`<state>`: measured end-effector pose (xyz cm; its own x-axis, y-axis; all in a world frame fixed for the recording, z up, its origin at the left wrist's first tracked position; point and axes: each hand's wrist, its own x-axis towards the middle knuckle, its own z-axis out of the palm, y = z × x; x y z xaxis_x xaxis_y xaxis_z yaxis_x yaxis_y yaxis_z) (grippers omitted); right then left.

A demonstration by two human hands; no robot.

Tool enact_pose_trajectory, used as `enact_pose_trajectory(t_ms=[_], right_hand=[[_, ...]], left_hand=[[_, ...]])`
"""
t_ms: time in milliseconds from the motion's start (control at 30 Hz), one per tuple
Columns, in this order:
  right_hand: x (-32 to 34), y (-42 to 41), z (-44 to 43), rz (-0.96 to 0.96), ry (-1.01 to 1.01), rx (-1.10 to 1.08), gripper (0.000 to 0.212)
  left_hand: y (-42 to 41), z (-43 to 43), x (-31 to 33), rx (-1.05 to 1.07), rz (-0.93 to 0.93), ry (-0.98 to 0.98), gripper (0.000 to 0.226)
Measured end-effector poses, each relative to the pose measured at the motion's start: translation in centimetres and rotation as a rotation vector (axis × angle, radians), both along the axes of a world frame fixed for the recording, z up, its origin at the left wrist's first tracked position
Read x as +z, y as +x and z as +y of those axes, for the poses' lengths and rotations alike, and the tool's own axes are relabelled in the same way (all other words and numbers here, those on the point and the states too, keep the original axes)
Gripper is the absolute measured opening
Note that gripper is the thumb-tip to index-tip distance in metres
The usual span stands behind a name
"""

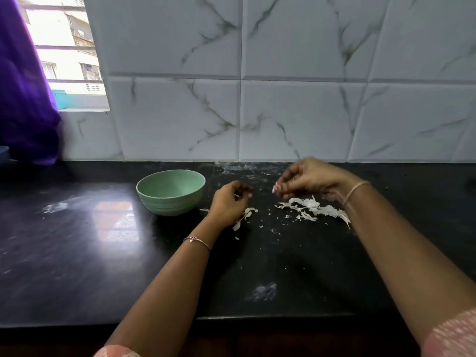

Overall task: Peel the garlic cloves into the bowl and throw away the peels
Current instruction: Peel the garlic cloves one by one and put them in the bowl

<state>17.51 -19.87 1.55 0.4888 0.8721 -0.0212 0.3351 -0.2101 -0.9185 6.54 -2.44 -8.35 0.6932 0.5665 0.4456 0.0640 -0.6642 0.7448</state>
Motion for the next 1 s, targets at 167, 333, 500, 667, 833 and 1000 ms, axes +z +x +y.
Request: enact_pose_trajectory(t_ms=[167, 333, 500, 667, 833, 1000], right_hand=[[-1.0, -0.6, 2.1, -0.198, -0.142, -0.035, 0.012], [-4.3, -0.6, 3.0, -0.19, -0.292, -0.029, 0.012], [-2.1, 0.3, 2.4, 0.007, -0.031, -0.017, 0.016], [-4.8, 0.0, 2.9, -0.128, -0.327, 0.0, 0.012], [-3.3, -0.1, 2.7, -0.104, -0.036, 0.016, 0.009], [-5.9, -0.2, 2.5, -0.167, -0.202, 0.023, 0.01]], left_hand=[[0.5, 0.2, 0.2, -0.065, -0.161, -0.399, 0.026], [0.6, 0.2, 0.2, -0.065, -0.186, -0.463, 0.032], [0.9, 0.1, 0.3, -0.079, -0.203, -0.471, 0.032], [0.8, -0.1, 0.4, -0.088, -0.183, -0.458, 0.03], [0.7, -0.3, 0.4, -0.101, -0.147, -0.401, 0.008], [0.4, -0.3, 0.2, -0.116, -0.118, -0.341, 0.034]])
